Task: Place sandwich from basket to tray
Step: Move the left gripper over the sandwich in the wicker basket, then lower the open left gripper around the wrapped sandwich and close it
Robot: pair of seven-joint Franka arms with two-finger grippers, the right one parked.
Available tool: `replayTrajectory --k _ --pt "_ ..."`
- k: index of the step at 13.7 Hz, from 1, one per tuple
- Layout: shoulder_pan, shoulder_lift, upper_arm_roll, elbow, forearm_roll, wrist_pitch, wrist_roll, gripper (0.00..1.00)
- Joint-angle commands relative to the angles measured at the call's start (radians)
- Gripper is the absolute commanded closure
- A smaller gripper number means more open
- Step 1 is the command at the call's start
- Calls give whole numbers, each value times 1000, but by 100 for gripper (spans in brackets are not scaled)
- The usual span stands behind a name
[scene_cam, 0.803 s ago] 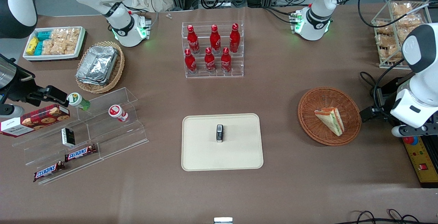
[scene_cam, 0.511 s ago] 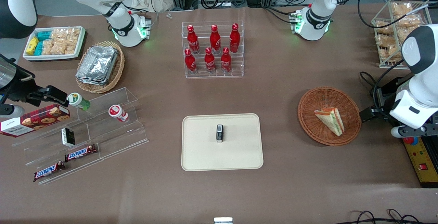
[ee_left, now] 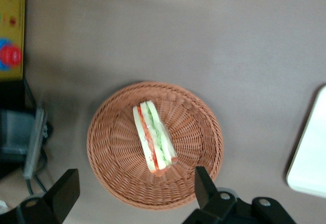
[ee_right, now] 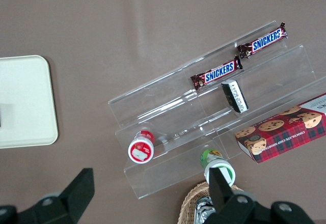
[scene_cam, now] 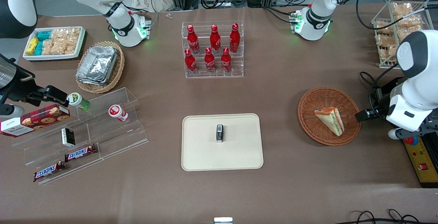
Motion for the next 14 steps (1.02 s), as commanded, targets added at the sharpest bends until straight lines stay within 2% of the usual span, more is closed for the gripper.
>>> replayTrajectory --k 1,3,5,14 --pt "-6 -14 -3 -64 9 6 -308 0" --pt "-7 -11 -6 -124 9 18 -433 0" --pt "-7 -17 -6 -198 7 105 -483 0" --pt "-17 -71 -11 -561 4 521 -505 0"
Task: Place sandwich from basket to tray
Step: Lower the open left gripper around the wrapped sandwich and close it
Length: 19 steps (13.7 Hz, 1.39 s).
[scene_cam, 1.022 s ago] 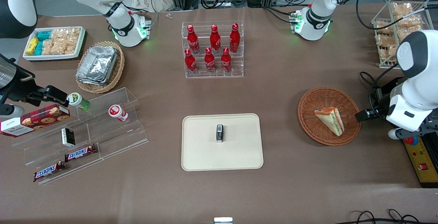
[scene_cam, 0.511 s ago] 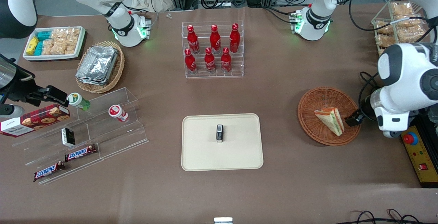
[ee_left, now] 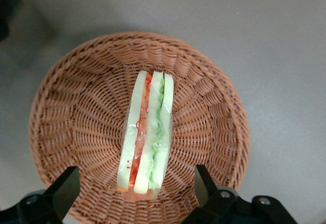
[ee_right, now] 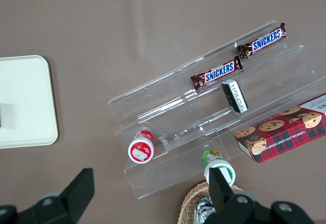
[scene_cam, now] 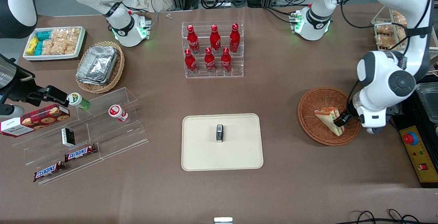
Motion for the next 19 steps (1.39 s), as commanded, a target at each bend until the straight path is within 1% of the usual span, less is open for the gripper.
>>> replayTrajectory --k 1,11,19 --pt "-10 -48 -1 -108 5 82 -21 0" --pt "-9 -10 -1 -111 0 119 -24 0" --pt "-9 21 -1 -174 0 250 -24 0"
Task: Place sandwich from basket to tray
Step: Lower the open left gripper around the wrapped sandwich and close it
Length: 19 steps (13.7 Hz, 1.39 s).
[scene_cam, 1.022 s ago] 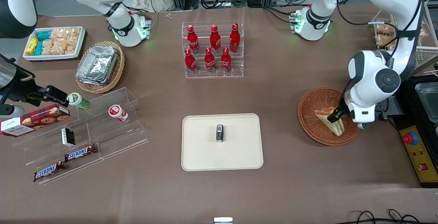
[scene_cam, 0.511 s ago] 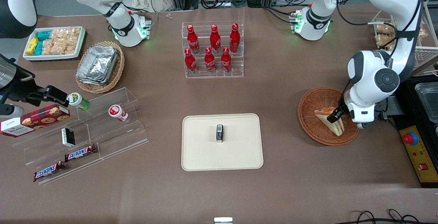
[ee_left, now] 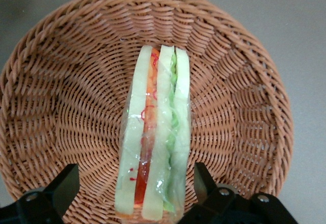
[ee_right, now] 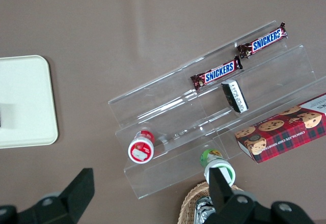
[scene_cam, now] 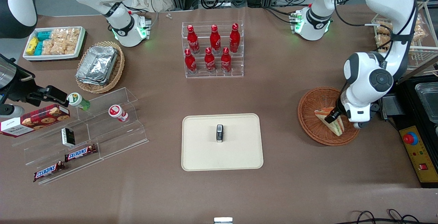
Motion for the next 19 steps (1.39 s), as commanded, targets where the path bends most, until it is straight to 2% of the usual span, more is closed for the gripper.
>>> replayTrajectory --k 1,4,5,6,7,9,13,15,17,19 --pt "-3 -1 -1 -47 3 90 -24 0" --pt "-3 0 -1 -78 3 148 -24 3" --pt "-3 -1 -1 -77 3 148 -23 14" --pt "-3 -3 -1 -77 3 148 -21 35" --pt "-3 -3 -1 -75 3 147 -21 63" --pt "-3 -6 -1 -72 3 143 -11 98" --pt "-2 -38 1 -64 3 121 8 100" --pt "3 -85 1 -43 3 38 50 100" --pt "6 -114 1 27 2 -83 100 100" --pt "6 -136 1 172 -1 -294 176 100"
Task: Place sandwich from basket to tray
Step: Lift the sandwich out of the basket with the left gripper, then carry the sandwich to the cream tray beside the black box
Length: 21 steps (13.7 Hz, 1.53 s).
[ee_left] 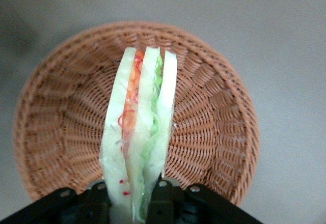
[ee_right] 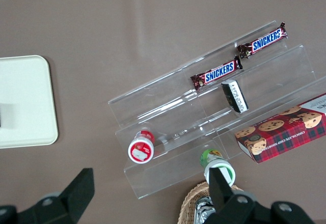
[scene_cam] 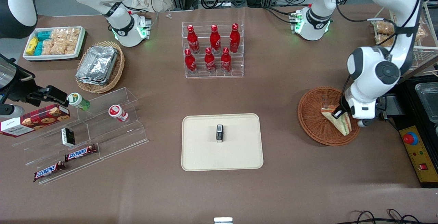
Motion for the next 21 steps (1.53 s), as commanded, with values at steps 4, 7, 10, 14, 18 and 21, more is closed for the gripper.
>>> replayTrajectory --k 4,7,10,14,18,21 --pt "2 -13 -1 479 1 -561 237 100" --pt "-13 53 -33 671 -47 -710 279 100" --pt "-18 93 -161 694 -45 -710 278 100" --pt "-66 238 -303 708 -33 -600 97 100" --pt "-238 417 -301 746 71 -430 -79 100" --pt "-307 511 -300 745 126 -304 -158 100"
